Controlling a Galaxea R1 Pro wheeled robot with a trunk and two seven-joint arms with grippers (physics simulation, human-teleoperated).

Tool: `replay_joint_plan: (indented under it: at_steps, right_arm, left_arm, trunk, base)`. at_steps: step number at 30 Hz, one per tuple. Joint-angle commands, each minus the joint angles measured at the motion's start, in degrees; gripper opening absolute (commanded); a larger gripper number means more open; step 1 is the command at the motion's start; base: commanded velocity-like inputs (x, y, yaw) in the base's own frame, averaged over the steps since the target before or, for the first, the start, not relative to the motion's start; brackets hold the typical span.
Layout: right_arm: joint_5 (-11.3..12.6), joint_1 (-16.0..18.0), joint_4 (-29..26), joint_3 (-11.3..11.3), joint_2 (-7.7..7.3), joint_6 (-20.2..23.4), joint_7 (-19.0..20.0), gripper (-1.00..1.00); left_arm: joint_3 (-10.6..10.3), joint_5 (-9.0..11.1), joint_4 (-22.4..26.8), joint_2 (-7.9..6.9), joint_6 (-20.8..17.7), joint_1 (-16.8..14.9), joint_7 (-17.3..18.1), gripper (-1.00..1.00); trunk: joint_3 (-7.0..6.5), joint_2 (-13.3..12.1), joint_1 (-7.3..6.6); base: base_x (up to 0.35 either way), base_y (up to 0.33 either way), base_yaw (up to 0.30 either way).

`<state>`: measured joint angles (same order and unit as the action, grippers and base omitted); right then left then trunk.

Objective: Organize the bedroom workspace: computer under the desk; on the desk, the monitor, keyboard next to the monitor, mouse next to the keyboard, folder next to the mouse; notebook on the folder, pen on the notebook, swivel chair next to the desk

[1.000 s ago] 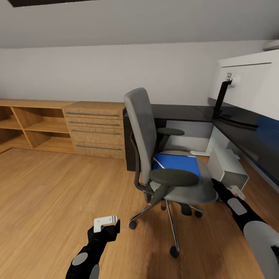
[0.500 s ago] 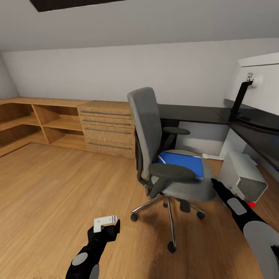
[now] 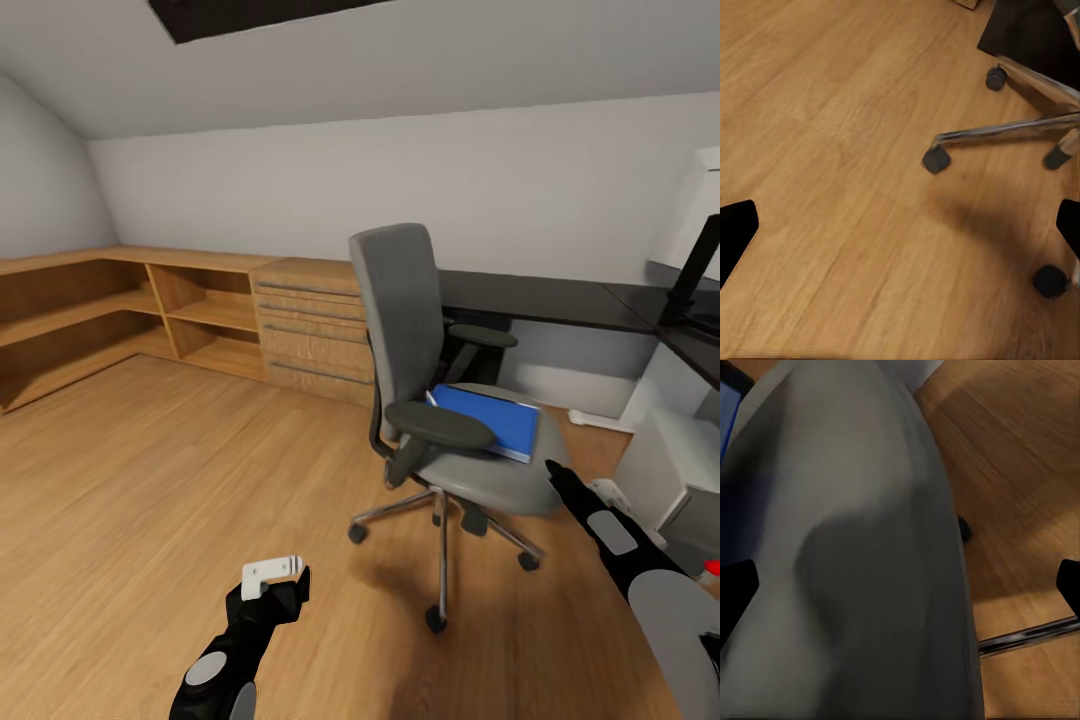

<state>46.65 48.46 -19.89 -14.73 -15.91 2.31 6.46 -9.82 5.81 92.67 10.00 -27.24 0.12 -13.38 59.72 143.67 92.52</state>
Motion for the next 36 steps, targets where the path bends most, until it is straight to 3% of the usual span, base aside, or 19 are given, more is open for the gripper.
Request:
replay_joint_plan:
  at_steps: [1, 24, 29, 36]
  right_arm:
    - [0.64, -0.03, 0.11, 0.22, 0.04, 0.24, 0.3, 1.0]
    - [0.62, -0.03, -0.13, 0.22, -0.08, 0.16, 0.45, 1.0]
    - [0.5, -0.03, -0.23, 0.22, -0.08, -0.01, 3.34, 1.0]
    - [0.55, -0.03, -0.02, 0.22, -0.16, 0.15, 4.24, 1.0]
  left_arm:
    - [-0.09, 0.6, 0.05, 0.0, -0.19, -0.03, -0.51, 1.0]
    - [0.15, 0.51, 0.02, 0.0, -0.14, -0.03, -0.53, 1.0]
    - [0.15, 0.51, -0.02, 0.0, -0.14, -0.03, -0.51, 1.0]
    - [0.15, 0.51, -0.03, 0.0, -0.1, -0.03, -0.51, 1.0]
  trunk:
    - [0.05, 0.01, 0.0]
    - [0.05, 0.01, 0.0]
    - [0.05, 0.01, 0.0]
    - [0.05, 0.01, 0.0]
  base:
    - [0.0, 0.0, 0.144]
    - [0.0, 0.0, -0.07]
    - [0.0, 0.0, -0.002]
    - [0.0, 0.0, 0.0]
